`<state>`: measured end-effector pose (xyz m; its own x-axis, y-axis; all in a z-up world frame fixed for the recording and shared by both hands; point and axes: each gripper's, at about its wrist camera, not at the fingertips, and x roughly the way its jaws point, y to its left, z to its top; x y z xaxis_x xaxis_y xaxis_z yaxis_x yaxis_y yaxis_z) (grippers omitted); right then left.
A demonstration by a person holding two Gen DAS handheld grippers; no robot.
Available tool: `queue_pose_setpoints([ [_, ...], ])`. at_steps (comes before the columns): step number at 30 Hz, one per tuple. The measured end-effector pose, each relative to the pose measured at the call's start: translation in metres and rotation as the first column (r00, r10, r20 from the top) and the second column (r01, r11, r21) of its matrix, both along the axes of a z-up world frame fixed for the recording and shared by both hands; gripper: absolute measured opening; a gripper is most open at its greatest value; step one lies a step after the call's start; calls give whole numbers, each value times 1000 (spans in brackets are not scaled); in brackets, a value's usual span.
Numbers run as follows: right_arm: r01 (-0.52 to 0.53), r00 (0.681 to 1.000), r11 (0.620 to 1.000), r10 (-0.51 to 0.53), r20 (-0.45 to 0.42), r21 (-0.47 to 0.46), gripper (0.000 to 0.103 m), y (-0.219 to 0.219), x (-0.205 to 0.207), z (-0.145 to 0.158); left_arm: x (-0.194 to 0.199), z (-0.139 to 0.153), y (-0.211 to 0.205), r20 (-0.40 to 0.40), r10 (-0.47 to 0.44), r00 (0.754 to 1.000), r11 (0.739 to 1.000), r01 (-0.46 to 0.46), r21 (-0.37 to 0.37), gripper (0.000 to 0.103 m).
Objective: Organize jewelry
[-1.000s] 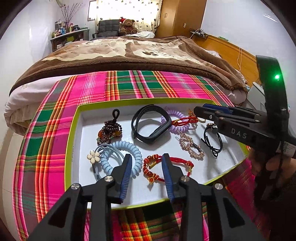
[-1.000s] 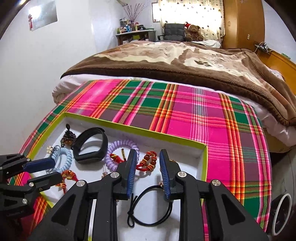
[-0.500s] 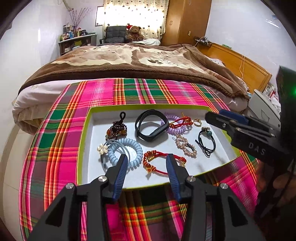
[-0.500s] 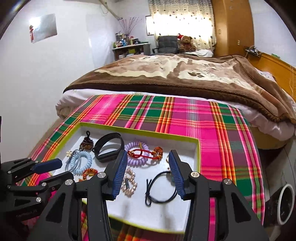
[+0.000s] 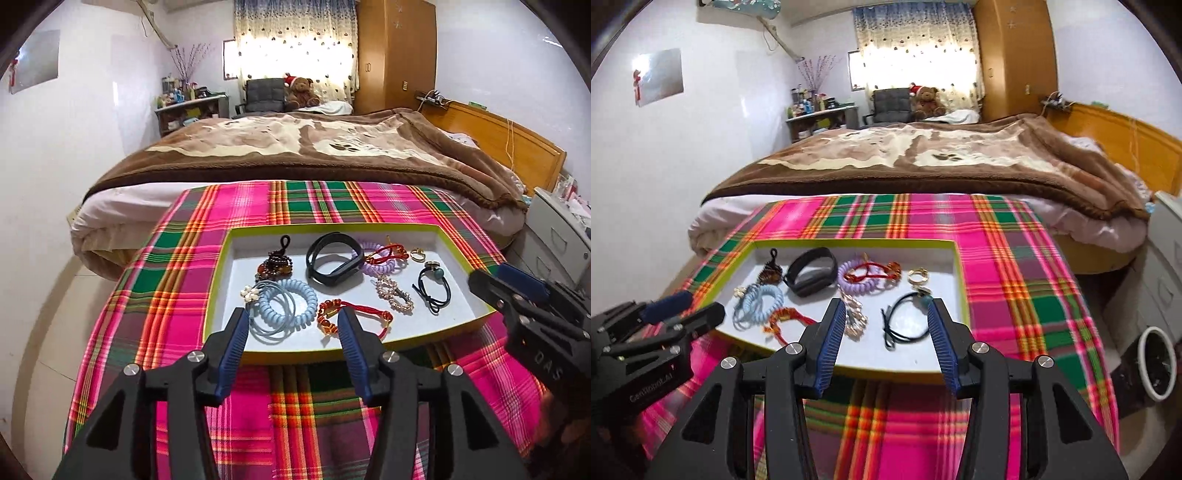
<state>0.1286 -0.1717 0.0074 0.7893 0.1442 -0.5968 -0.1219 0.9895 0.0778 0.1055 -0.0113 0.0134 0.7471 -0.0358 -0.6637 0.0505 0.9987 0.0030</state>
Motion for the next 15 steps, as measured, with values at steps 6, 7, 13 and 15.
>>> queue_pose_setpoints([
  [6,19,1000,1000,-19,17,-5,47,2,-21,0,-9,1,-2,30,44,999,999,-44,16,52],
  [7,20,1000,1000,-20,15,-12,47,3,-23,0,-12,1,-3,41,49,998,998,-50,26,52],
  [13,18,999,999,-17,32,-28,47,9,-36,0,-22,3,-5,77,60,995,997,-63,42,52],
  [15,17,999,999,-16,33,-32,47,11,-39,0,-23,3,-4,70,56,996,998,-58,29,52],
])
